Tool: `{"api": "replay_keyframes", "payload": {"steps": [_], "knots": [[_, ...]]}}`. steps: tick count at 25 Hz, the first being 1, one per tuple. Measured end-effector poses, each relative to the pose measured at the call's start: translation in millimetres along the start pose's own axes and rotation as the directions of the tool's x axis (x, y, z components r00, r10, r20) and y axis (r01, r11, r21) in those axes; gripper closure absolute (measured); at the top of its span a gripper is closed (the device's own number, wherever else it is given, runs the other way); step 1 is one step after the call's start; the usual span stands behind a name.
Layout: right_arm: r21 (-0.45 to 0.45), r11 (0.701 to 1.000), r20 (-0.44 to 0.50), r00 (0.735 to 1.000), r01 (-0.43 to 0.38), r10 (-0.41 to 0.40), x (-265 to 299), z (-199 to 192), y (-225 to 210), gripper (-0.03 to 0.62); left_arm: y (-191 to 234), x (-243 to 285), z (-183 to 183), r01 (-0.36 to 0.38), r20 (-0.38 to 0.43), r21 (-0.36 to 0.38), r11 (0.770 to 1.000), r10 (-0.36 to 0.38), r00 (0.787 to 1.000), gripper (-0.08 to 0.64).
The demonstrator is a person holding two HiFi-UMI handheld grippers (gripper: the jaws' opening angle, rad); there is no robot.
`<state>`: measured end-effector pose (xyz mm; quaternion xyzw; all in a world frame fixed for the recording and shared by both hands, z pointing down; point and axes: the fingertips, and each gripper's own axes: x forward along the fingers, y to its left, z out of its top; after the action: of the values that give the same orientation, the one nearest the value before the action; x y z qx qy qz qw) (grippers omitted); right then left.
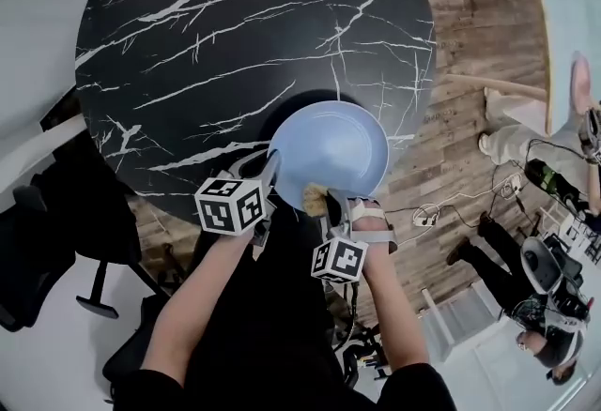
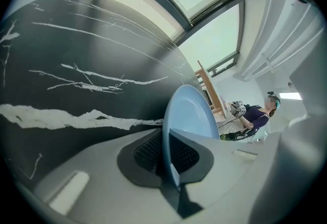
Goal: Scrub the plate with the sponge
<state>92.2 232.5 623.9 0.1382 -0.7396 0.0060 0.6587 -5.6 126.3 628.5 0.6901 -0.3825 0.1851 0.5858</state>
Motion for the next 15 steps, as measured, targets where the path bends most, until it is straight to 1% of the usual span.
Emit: {"api": "replay_keyframes", "payload": {"steps": [3, 6, 10, 13, 15], "knots": [[-0.005, 1.0, 0.01, 1.0, -0.005, 0.005, 2, -2, -3, 0.572, -1, 0, -2, 0.027, -0.027, 0.02, 0.999, -0.026, 0.999, 0.543], [0.011, 1.0, 0.006, 1.0, -0.012, 0.012, 4, 1, -18, 0.57, -1, 1, -4, 0.051, -0.061, 0.029, 0.998, -0.049, 0.997, 0.54], [0.029, 1.0, 0.018, 1.0, -0.003, 0.002, 8, 10, -47, 0.569, -2, 0, -4, 0.035, -0.066, 0.053, 0.998, -0.031, 0.997, 0.539], [0.006, 1.0, 0.02, 0.999, 0.03, -0.03, 13, 15, -74, 0.569, -4, 1, -5, 0.038, -0.069, 0.045, 0.998, -0.035, 0.997, 0.54], [-0.013, 0.999, 0.033, 0.998, 0.051, -0.05, 19, 20, -90, 0.569, -3, 0, -4, 0.033, -0.069, 0.055, 0.998, -0.029, 0.997, 0.538]]}}
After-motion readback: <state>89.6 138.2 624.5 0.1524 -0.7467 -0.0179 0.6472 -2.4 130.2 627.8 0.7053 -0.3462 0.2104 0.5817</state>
